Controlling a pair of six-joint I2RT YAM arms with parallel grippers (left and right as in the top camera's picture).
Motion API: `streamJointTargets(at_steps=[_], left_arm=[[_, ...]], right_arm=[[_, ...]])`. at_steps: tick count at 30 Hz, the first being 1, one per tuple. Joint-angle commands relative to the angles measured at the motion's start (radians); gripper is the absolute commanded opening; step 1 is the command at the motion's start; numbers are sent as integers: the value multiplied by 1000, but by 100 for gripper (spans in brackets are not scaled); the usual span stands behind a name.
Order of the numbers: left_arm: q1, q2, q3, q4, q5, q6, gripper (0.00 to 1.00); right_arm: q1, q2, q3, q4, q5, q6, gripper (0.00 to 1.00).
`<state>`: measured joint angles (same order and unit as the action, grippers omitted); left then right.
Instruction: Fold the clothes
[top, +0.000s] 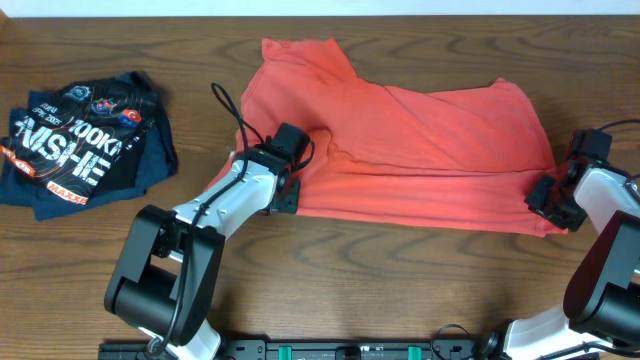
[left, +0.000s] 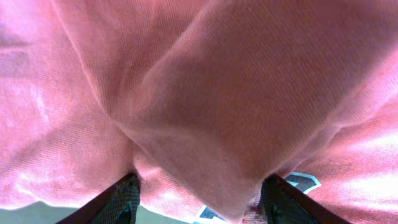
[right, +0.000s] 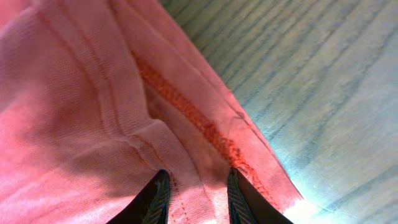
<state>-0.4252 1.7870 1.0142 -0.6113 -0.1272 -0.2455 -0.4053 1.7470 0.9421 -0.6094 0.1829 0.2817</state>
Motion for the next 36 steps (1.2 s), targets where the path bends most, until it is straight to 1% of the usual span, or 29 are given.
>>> streamJointTargets(at_steps=[1, 4, 7, 13, 14, 15, 18, 22, 24, 26, 27, 31, 33, 35, 36], left_arm=[[15, 16, -42, -97, 12, -76, 64], [14, -6, -42, -149, 19, -87, 64], [14, -44, -42, -192, 41, -92, 64], [14, -174, -42, -257, 50, -109, 64], [14, -198, -42, -261, 55, -109, 64], [14, -221, -42, -264, 62, -109, 64], [14, -283, -42, -272, 79, -109, 64], [14, -350, -42, -235, 79, -97, 64], [15, -374, -42, -180, 79, -59, 65], [18, -387, -39, -125, 78, -39, 74], [25, -388, -32, -105, 79, -29, 76], [92, -376, 27, -53, 91, -3, 78], [147, -361, 79, -27, 149, 47, 78], [208, -333, 140, -6, 231, 71, 78], [235, -311, 173, 1, 266, 73, 78]], right_arm=[[-35, 22, -21, -24, 117, 21, 29], [-35, 22, -21, -56, 118, 30, 29], [-36, 22, -21, -97, 145, 73, 28], [-43, 22, -21, -171, 147, 99, 25], [-44, 22, -21, -179, 147, 101, 25], [-44, 22, -21, -187, 147, 105, 23], [-46, 16, -21, -193, 145, 116, 22], [-46, -22, -19, -137, 100, 113, 24], [-45, -58, -8, -108, 25, 99, 26], [-45, -100, 6, -83, -50, 74, 30], [-45, -131, 15, -72, -89, 68, 32], [-45, -254, 31, -44, -185, 27, 43], [-45, -320, 31, -32, -252, -17, 45], [-42, -371, 31, -31, -293, -37, 49], [-39, -392, 31, -34, -305, -37, 52]])
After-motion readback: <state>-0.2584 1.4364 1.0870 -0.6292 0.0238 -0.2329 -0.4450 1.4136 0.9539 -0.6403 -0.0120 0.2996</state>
